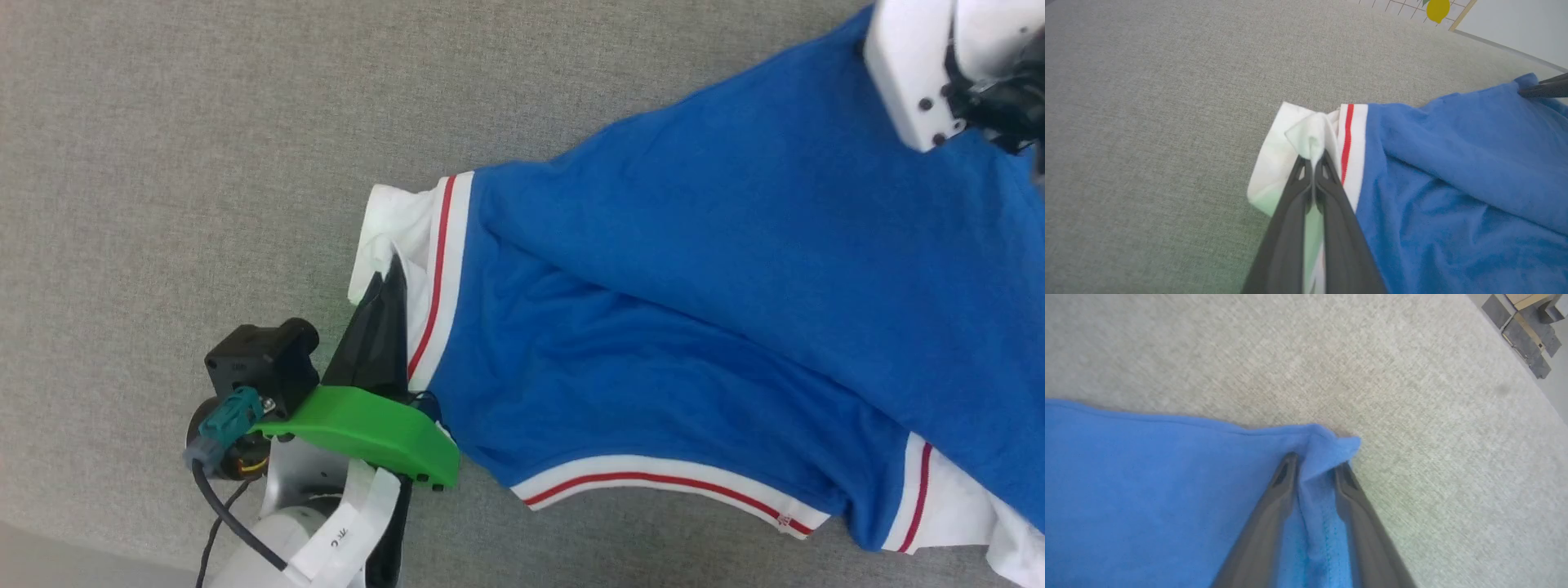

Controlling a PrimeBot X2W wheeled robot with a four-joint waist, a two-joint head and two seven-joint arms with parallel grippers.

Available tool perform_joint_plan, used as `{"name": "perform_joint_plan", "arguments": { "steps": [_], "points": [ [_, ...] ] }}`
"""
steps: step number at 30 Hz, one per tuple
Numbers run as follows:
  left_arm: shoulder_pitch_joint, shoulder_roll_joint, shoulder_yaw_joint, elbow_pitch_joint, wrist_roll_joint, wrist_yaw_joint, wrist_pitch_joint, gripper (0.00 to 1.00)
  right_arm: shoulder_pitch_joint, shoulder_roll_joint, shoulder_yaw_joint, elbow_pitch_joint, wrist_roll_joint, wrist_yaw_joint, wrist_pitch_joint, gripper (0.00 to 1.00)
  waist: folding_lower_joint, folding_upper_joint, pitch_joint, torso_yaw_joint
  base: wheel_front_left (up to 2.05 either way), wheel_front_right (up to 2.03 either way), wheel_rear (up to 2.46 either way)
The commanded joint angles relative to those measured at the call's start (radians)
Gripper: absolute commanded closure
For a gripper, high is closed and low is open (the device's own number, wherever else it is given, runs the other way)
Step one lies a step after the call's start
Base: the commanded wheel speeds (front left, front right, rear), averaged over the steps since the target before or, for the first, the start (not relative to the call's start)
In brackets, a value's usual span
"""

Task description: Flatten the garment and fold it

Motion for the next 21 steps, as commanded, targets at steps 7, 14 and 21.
{"name": "perform_joint_plan", "arguments": {
  "steps": [7, 14, 21],
  "points": [
    [-0.011, 0.017, 0.015, 0.017, -0.004, 0.005, 0.007, 1.00, 0.068, 0.034, -0.040, 0.025, -0.007, -0.001, -0.062, 1.00, 0.0000, 0.0000, -0.069, -0.046, 0.00, 0.00, 0.00],
    [0.013, 0.049, 0.041, 0.057, -0.034, 0.000, 0.029, 1.00, 0.145, 0.054, -0.111, -0.048, 0.091, -0.001, -0.211, 1.00, 0.0000, 0.0000, -0.223, -0.136, 0.00, 0.00, 0.00],
    [0.068, 0.071, 0.063, 0.072, -0.067, 0.004, 0.041, 1.00, 0.351, 0.008, -0.199, -0.169, 0.202, -0.001, -0.292, 1.00, 0.0000, 0.0000, -0.346, -0.214, 0.00, 0.00, 0.00]
  ]
}}
